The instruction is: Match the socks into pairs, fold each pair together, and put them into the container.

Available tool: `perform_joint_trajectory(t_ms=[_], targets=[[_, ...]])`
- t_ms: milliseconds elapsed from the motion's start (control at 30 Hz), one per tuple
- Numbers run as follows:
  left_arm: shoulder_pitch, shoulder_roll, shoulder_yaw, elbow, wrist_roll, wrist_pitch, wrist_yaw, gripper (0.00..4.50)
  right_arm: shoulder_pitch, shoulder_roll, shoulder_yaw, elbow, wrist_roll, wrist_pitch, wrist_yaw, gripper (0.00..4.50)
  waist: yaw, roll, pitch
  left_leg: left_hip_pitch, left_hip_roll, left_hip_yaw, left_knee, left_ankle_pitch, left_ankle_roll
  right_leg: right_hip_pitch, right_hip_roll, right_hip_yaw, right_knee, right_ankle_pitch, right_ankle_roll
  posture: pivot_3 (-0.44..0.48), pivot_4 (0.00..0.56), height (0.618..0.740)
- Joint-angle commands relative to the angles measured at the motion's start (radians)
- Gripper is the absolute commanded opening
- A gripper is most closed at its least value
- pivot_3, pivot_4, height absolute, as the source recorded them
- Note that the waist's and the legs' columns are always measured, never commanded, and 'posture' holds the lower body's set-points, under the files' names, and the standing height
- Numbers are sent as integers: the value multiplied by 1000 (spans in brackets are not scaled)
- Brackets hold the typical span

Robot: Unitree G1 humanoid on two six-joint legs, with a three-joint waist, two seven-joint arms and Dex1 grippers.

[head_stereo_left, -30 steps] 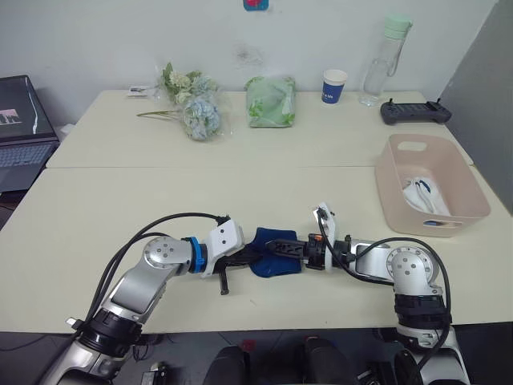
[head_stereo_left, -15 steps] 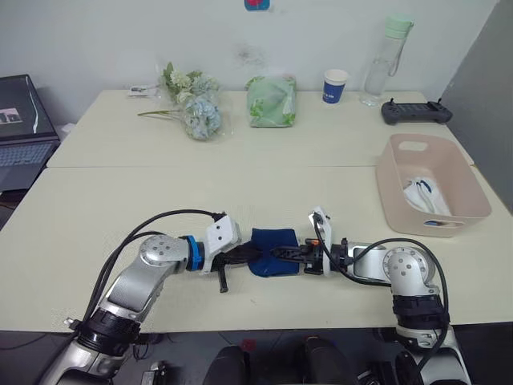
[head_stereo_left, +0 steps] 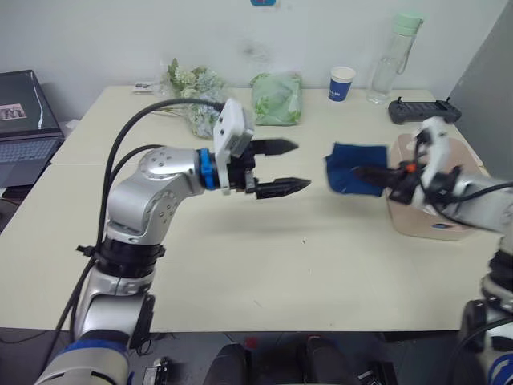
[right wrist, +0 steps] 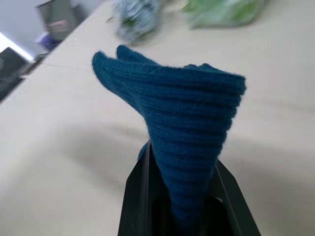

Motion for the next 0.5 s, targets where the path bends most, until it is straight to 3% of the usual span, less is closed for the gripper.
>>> perform_joint_trajectory(t_ms=[33, 133, 267, 400, 500], targets=[[-41, -66, -32, 40, 27, -60, 16, 4479, -10, -195, 43, 39, -154, -184, 118, 0, 1, 0, 0, 0, 0, 0, 0, 0, 0, 0, 0, 0, 0, 0, 0, 0, 150, 740], [-100, -158, -35, 96, 39, -102, 51, 4479, 43, -361, 136, 131, -343, -419, 228, 0, 1, -3, 2, 0, 0, 0, 1, 0, 0, 0, 0, 0, 0, 0, 0, 0, 150, 740], [-147, -240, -32, 152, 65, -150, 95, 4479, 131, -500, 281, 265, -614, -780, 334, 0, -1, -3, 3, 1, 0, 4, 1, 0, 0, 1, 1, 1, 0, 0, 0, 0, 150, 740], [-131, -277, -59, 151, 87, -178, 101, 4479, 158, -509, 414, 414, -888, -1126, 278, 0, -7, -3, 3, 4, 1, 8, 0, 2, -3, 0, -1, 8, 1, 0, 1, 0, 150, 740], [-100, -278, -78, 112, 94, -171, 99, 4479, 145, -447, 464, 511, -974, -1248, 267, 0, -7, -3, 3, 6, 1, 9, 0, 3, -5, 0, 0, 12, 4, 0, 1, 0, 150, 740]])
